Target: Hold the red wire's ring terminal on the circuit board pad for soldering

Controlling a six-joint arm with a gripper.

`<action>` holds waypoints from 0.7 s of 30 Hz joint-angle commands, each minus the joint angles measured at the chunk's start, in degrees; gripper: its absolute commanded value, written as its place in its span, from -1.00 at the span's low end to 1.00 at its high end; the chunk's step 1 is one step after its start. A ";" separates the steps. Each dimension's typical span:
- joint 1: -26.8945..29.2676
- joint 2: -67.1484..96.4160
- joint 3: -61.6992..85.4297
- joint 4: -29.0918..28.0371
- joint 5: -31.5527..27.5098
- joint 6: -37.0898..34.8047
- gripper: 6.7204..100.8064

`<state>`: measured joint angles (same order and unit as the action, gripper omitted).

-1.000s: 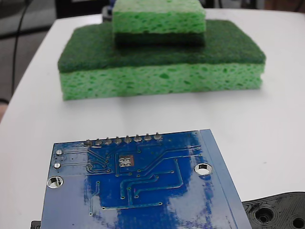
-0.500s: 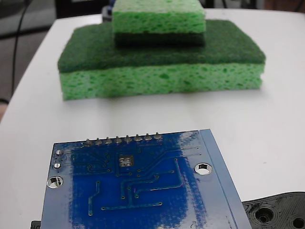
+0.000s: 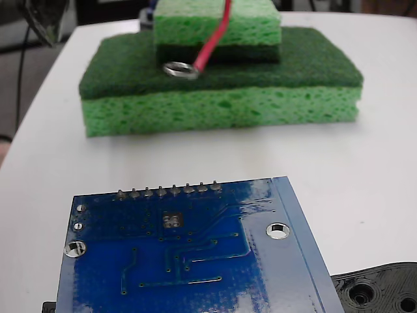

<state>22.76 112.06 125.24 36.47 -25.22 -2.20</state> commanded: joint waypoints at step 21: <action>3.16 -7.82 -6.24 2.20 -5.62 -0.44 0.99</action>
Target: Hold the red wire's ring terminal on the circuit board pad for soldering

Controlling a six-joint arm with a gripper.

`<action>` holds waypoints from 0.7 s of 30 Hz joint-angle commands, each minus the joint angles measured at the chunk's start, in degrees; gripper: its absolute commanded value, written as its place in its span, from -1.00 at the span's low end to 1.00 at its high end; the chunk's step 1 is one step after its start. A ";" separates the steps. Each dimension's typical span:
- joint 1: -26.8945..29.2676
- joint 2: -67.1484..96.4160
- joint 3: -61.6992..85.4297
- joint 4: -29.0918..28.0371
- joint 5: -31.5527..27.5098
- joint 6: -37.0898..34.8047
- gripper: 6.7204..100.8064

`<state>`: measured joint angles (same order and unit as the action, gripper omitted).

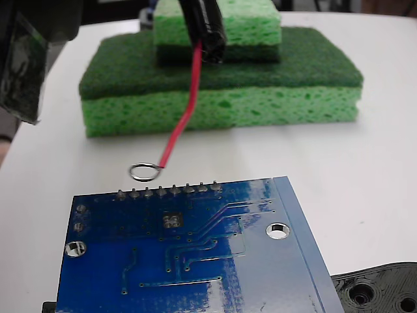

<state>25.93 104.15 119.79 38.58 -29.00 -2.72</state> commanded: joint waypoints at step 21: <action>0.88 -2.90 -1.23 0.35 -4.22 -0.09 0.99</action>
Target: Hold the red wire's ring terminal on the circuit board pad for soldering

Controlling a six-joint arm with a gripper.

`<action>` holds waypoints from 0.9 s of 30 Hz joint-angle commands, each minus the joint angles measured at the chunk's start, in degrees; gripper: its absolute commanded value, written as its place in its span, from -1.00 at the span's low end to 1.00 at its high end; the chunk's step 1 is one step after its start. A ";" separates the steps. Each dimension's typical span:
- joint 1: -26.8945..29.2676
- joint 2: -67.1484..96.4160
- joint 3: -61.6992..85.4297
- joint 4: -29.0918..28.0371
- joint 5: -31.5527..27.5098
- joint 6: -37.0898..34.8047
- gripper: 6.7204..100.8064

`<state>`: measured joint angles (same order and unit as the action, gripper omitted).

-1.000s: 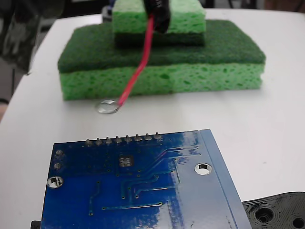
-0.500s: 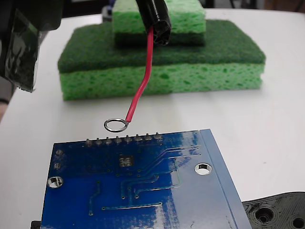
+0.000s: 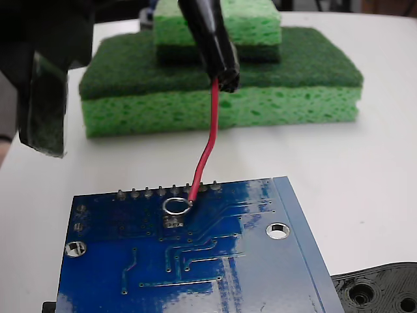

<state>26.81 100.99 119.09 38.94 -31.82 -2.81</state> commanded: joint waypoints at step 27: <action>0.97 -0.88 -1.41 0.88 -2.11 -0.88 0.99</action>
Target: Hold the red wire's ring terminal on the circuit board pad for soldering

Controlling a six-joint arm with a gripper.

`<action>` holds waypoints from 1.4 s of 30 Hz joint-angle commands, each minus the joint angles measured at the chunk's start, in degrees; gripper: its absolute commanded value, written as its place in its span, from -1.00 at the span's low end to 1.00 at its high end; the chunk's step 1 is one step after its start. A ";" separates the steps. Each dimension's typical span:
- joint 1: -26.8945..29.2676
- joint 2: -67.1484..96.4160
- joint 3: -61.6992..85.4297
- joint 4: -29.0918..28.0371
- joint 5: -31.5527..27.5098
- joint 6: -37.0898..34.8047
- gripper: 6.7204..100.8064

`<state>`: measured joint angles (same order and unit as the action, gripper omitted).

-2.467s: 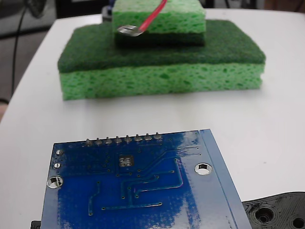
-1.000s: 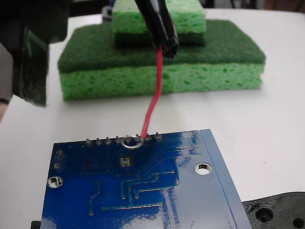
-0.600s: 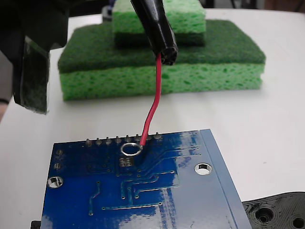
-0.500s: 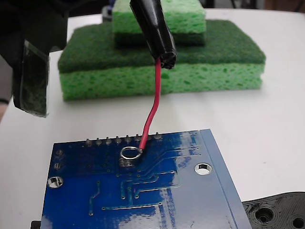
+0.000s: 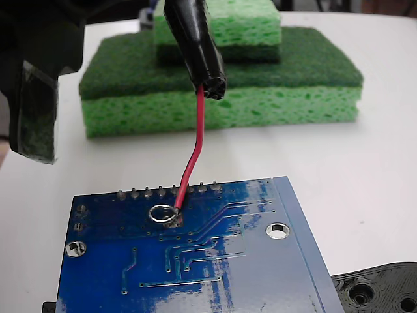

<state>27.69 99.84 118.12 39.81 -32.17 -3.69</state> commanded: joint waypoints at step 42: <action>0.53 0.09 -0.26 0.53 -3.08 0.35 0.99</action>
<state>28.21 99.49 118.30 40.34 -33.75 -3.34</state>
